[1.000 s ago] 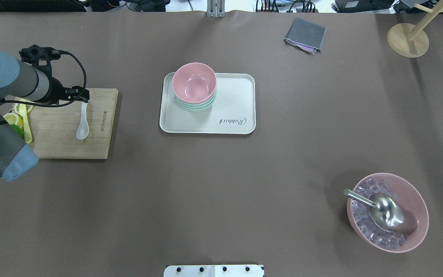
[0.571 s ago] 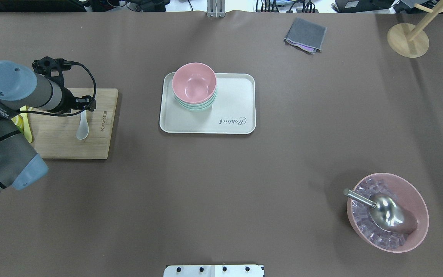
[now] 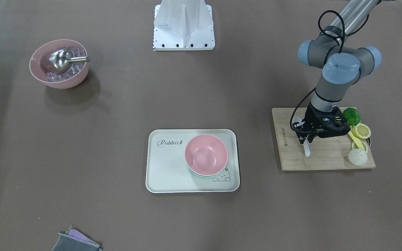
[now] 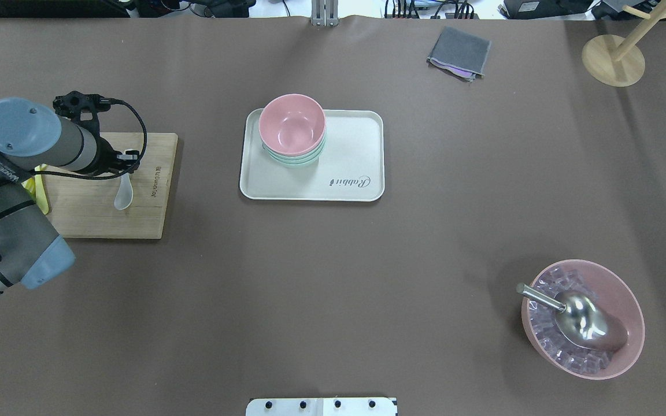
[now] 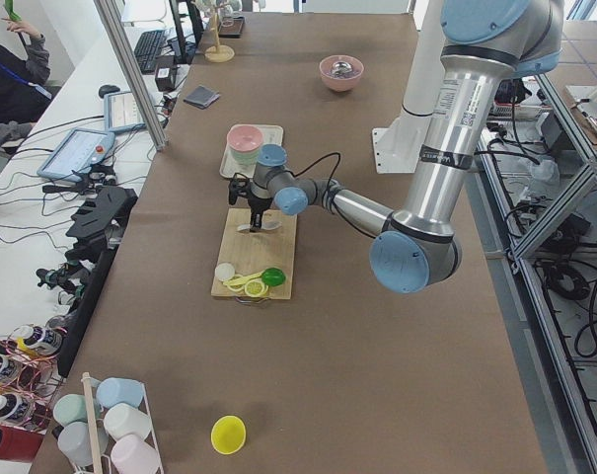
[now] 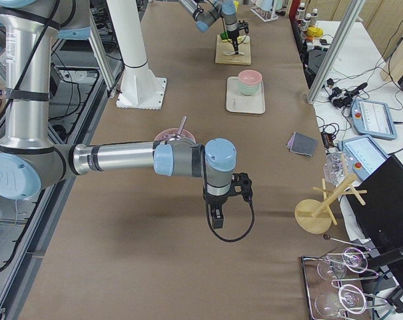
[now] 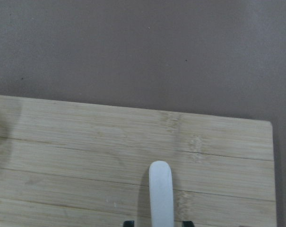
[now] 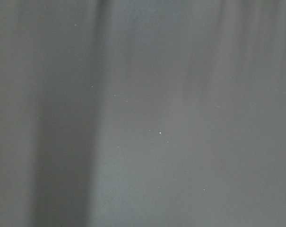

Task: Stack pink bowl on green and place spoon
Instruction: 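Lower the left gripper onto the white spoon and grasp its handle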

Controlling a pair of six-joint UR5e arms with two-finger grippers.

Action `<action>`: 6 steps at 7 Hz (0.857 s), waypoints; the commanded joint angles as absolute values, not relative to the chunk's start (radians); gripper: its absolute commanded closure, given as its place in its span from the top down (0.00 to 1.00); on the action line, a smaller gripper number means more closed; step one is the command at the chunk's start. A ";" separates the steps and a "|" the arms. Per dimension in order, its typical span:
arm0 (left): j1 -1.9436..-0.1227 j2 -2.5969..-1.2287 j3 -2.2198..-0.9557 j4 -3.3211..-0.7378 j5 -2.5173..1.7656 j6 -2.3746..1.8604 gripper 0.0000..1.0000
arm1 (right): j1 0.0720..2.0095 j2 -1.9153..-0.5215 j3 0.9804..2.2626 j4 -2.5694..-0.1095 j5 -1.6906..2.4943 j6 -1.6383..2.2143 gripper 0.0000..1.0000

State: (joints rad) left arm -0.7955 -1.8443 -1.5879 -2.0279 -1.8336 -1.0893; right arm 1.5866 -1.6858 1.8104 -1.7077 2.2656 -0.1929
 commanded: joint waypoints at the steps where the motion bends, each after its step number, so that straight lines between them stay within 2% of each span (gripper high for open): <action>1: -0.795 -1.845 -1.586 -2.028 -1.833 -1.089 0.34 | 1.586 -1.686 1.809 -1.707 2.266 -0.192 1.00; 2: -0.795 -1.845 -1.588 -2.029 -1.833 -1.088 0.34 | 1.586 -1.686 1.807 -1.707 2.266 -0.193 1.00; 4: -0.784 -1.845 -1.586 -2.029 -1.815 -1.089 0.24 | 1.586 -1.686 1.807 -1.707 2.266 -0.192 1.00; 5: -0.784 -1.845 -1.588 -2.029 -1.815 -1.089 0.03 | 1.586 -1.686 1.806 -1.707 2.264 -0.192 1.00; 6: -0.785 -1.850 -1.600 -2.037 -1.816 -1.091 0.00 | 1.586 -1.686 1.805 -1.707 2.264 -0.192 1.00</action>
State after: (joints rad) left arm -0.7850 -1.8467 -1.5901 -2.0314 -1.8162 -1.0895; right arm 1.5861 -1.6858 1.8060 -1.7073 2.2647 -0.1918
